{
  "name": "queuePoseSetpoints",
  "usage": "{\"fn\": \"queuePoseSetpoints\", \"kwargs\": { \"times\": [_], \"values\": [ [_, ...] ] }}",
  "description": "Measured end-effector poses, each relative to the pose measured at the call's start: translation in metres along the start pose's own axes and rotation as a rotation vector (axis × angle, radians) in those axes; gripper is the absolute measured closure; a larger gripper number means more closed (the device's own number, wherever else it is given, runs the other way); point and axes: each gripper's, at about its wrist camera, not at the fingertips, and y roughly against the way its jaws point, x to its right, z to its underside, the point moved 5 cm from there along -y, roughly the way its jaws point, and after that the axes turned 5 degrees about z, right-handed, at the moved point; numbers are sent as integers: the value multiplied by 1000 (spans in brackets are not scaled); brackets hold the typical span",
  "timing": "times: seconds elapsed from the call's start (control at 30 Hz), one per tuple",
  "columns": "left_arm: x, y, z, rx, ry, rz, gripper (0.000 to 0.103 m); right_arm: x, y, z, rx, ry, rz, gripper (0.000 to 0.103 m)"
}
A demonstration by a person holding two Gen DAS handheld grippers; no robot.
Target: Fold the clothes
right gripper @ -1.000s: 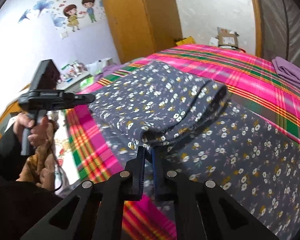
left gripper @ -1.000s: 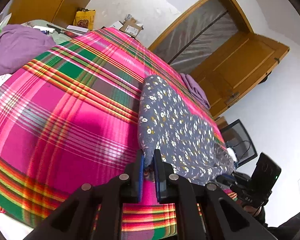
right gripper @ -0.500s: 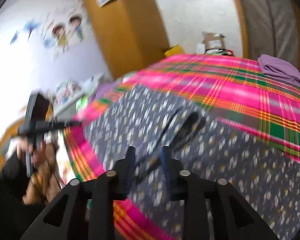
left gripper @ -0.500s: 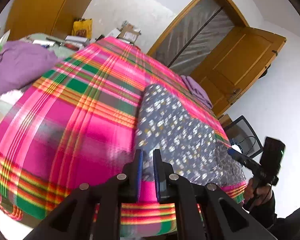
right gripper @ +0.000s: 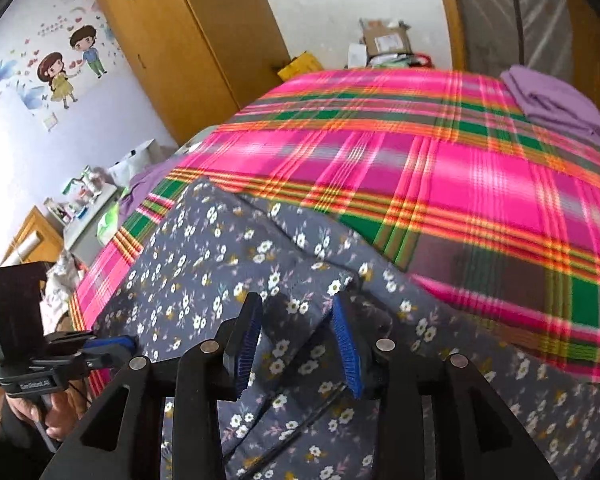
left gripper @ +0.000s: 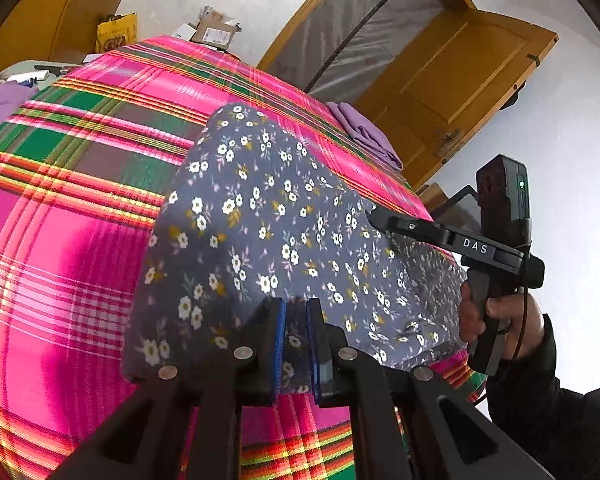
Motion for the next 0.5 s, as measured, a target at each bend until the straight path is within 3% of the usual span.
{"fn": "queuePoseSetpoints", "kwargs": {
  "times": [0.07, 0.1, 0.23, 0.37, 0.5],
  "values": [
    [-1, 1, 1, 2, 5, 10, 93, 7, -1, 2, -4, -37, -30, 94],
    [-3, 1, 1, 1, 7, 12, 93, 9, -3, 2, -6, -60, -54, 97],
    [-4, 1, -1, -2, 4, 15, 93, 14, -6, 0, -3, -141, -141, 95],
    [-4, 0, -1, -3, 7, 19, 93, 30, -6, -2, 7, -245, -156, 94],
    [-4, -1, -1, 0, 8, 22, 93, 30, -10, -4, -17, -241, -160, 90]
  ]
}}
